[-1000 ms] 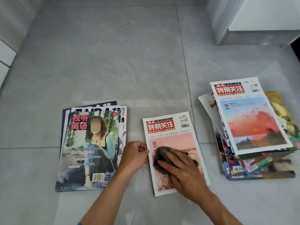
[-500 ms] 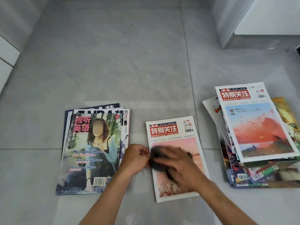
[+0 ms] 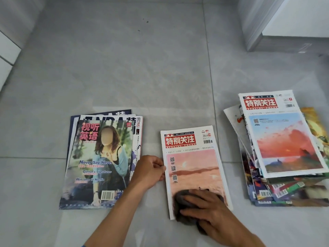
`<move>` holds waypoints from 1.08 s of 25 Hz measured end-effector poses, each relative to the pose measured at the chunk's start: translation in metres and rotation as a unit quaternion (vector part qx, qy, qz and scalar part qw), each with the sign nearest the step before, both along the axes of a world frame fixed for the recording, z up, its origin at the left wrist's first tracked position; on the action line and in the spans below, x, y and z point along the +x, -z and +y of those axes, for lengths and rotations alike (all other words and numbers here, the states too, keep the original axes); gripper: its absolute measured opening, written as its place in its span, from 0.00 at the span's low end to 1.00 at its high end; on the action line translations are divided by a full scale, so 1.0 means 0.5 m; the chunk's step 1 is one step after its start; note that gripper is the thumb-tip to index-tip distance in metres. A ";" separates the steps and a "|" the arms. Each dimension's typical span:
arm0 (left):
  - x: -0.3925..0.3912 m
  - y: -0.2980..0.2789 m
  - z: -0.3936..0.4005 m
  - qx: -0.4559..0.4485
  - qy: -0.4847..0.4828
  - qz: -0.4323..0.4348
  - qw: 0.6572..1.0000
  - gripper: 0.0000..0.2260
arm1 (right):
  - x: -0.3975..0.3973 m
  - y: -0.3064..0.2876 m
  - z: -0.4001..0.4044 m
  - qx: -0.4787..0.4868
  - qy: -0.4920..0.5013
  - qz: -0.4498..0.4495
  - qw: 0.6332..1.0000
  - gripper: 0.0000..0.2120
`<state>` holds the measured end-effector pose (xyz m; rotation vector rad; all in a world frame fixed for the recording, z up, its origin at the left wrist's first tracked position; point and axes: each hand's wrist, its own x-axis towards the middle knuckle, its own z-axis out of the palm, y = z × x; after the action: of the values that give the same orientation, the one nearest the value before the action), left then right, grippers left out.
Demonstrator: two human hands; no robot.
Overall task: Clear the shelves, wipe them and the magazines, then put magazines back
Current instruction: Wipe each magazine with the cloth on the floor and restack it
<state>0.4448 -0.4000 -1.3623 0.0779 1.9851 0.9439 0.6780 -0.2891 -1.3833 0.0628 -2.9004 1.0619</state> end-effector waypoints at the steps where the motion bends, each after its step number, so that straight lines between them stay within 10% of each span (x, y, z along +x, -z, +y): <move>1: 0.002 -0.001 0.000 0.001 -0.002 0.000 1.000 0.01 | -0.023 0.004 0.023 0.000 0.000 -0.017 1.000 0.30; 7: 0.006 -0.011 0.006 -0.003 -0.008 -0.004 1.000 0.07 | -0.276 0.022 0.207 -0.018 0.186 -0.014 0.982 0.28; 16: 0.000 -0.002 0.006 -0.009 -0.003 0.012 1.000 0.06 | 0.040 0.008 0.025 -0.026 0.153 0.006 0.988 0.28; 27: 0.012 -0.018 0.007 -0.009 -0.008 0.018 1.000 0.06 | -0.217 0.032 0.192 0.003 0.309 -0.013 0.951 0.25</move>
<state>0.4508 -0.3964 -1.3532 0.0688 2.0296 0.9396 0.5693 -0.1929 -1.3995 -0.8036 -2.6334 0.9246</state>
